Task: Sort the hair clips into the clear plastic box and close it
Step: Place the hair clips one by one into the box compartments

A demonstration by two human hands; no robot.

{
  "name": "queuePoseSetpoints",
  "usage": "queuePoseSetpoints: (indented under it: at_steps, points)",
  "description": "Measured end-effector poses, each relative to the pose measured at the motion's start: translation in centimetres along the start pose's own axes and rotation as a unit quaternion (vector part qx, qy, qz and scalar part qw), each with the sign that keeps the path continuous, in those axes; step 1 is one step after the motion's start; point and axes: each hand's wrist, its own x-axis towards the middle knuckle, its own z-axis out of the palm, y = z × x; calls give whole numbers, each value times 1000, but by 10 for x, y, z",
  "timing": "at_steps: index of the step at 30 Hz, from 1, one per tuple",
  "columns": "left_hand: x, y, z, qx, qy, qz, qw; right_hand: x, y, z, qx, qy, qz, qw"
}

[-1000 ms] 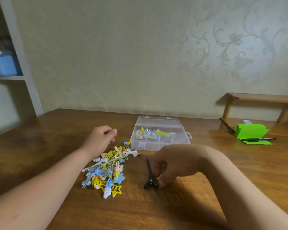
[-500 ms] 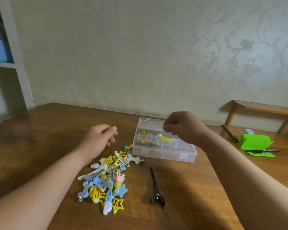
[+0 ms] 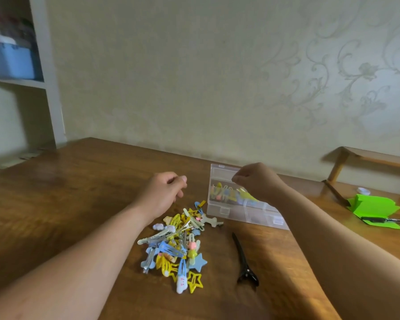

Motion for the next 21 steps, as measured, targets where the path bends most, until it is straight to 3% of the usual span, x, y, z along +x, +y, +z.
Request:
queuePoseSetpoints:
  at_steps: [5,11,21]
  points:
    - [-5,4,-1,19,-14,-2,1000,-68,-15,3,91,97,-67,989]
    - [-8,5,-2,55,-20,10,998,-103,-24,20,28,32,-104,994]
    - [-3,2,2,68,-25,14,997,-106,-28,36,-96,-3,-123,988]
